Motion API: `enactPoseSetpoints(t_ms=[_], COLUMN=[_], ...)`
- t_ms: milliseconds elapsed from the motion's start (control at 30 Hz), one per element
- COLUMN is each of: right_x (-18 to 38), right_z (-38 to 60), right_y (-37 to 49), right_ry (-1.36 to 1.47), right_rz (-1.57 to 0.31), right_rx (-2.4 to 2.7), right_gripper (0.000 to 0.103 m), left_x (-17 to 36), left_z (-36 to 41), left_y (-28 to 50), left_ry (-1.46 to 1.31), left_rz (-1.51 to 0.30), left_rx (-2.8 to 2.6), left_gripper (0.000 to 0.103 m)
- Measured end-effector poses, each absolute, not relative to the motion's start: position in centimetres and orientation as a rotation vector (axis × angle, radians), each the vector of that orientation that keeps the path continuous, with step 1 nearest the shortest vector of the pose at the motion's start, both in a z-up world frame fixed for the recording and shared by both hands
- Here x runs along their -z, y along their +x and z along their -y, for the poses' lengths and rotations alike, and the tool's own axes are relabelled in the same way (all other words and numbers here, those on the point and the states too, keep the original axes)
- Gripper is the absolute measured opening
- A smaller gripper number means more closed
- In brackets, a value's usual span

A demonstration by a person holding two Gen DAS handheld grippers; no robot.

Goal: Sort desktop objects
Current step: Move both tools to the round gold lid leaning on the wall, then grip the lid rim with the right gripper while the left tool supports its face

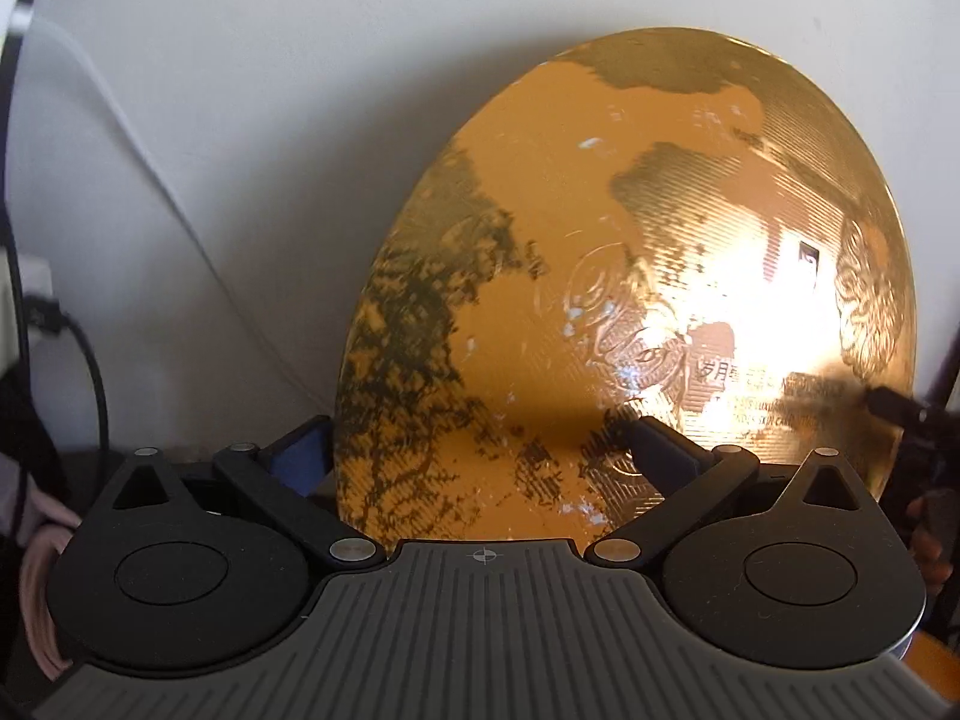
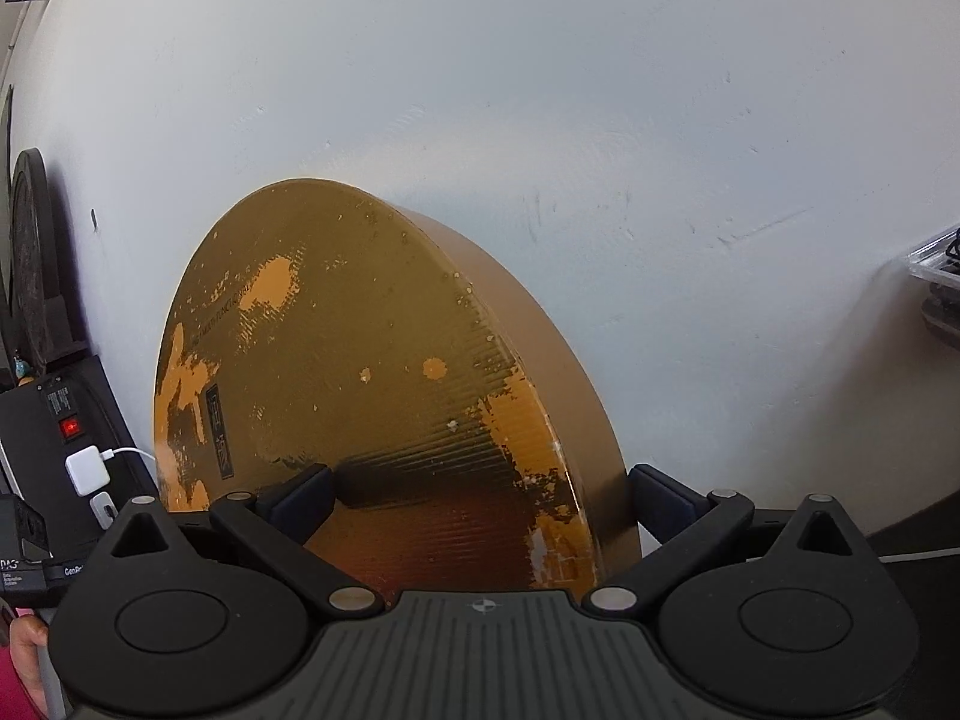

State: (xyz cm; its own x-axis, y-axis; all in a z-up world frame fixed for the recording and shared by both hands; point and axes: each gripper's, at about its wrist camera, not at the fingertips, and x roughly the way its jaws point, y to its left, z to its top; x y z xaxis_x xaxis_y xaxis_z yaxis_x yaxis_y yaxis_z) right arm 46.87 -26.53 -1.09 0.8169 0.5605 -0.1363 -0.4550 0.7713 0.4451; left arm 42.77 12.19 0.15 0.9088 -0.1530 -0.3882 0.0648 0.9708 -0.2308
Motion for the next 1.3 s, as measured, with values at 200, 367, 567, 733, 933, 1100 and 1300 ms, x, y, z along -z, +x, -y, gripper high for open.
enactPoseSetpoints(t_ms=[200,367,567,733,933,1100,1300], right_x=[0.7,-1.4,-6.8,-11.2,-11.7,-9.1,-6.2], right_z=[26.3,26.1,26.7,28.3,31.3,33.4,34.1], right_y=[46.0,44.6,41.1,36.8,28.8,21.1,15.3], right_ry=[0.396,0.37,0.363,0.435,0.499,0.538,0.557], right_rz=[-0.228,-0.145,-0.035,-0.025,-0.089,-0.163,-0.271], right_rx=[-0.555,-0.562,-0.547,-0.479,-0.427,-0.3,-0.219], right_gripper=[0.1,0.093,0.093,0.088,0.085,0.084,0.084], left_x=[0.0,-1.2,-4.7,-8.0,-10.1,-8.3,-6.5], left_z=[-12.1,-12.1,-11.4,-9.5,-6.0,-4.4,-4.6], left_y=[41.9,40.6,37.2,32.7,24.5,19.9,16.4], left_ry=[-0.197,-0.183,-0.17,-0.128,-0.116,-0.129,-0.162], left_rz=[-0.373,-0.273,-0.151,-0.138,-0.205,-0.314,-0.435], left_rx=[0.101,0.073,0.103,0.133,0.165,0.191,0.193], left_gripper=[0.102,0.102,0.102,0.102,0.102,0.102,0.102])
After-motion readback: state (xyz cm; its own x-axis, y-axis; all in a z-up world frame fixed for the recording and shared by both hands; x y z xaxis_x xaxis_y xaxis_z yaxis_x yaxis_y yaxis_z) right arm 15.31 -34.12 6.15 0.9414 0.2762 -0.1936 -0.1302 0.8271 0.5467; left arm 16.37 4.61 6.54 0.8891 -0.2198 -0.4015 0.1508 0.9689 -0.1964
